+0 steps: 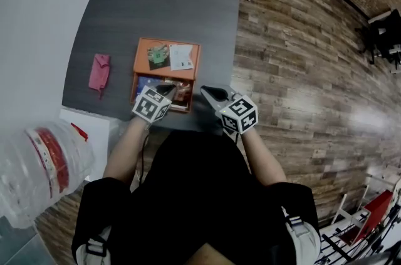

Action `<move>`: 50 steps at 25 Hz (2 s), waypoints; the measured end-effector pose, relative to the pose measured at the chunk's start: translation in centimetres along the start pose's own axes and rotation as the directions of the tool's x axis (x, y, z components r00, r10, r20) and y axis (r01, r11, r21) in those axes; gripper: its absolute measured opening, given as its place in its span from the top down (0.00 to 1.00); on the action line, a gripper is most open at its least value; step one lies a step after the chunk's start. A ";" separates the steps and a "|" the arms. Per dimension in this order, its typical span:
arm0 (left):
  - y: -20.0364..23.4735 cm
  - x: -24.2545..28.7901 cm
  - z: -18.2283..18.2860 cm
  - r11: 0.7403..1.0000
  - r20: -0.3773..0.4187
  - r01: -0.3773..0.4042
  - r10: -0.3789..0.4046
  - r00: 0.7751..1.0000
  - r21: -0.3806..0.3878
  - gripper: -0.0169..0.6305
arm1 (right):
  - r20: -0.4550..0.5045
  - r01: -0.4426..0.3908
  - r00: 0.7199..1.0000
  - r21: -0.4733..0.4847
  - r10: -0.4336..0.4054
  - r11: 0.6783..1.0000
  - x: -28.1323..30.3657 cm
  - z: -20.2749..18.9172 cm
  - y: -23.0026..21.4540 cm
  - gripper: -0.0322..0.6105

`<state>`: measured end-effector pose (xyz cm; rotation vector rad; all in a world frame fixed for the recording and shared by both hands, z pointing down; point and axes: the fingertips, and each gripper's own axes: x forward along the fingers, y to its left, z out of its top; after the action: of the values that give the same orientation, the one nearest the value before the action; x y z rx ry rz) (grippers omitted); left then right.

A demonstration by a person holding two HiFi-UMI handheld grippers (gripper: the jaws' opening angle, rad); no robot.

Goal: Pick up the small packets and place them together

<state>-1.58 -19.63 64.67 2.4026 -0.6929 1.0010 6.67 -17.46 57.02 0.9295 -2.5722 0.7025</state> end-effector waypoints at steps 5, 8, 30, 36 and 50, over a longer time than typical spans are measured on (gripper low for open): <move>-1.2 -1.2 0.8 0.999 0.048 0.044 -0.043 0.998 -0.016 0.97 | 0.007 -0.003 1.000 -0.005 0.003 1.000 -0.3 0.3 0.1 0.94; -1.5 -2.5 1.5 0.998 0.108 0.051 -0.047 0.993 -0.035 0.97 | 0.019 -0.006 1.000 -0.005 0.006 1.000 -0.3 0.6 0.3 0.95; 6.5 -12.0 4.9 0.902 0.527 -0.115 0.342 0.778 -0.417 0.97 | 0.016 -0.136 0.990 -0.047 0.137 0.990 3.4 2.8 3.0 0.94; 10.8 -11.0 4.5 0.732 0.567 0.091 0.436 0.699 -0.676 0.97 | 0.011 -0.131 0.991 -0.044 0.131 0.990 3.4 2.6 2.4 0.94; 14.9 -6.8 2.7 0.536 0.407 0.071 0.541 0.736 -0.841 0.97 | -0.007 -0.090 0.996 -0.066 0.090 0.994 2.9 2.4 1.1 0.94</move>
<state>-13.28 -30.86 60.92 1.7042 -1.4128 -0.1962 3.50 -19.53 55.99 0.7959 -2.6308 0.6379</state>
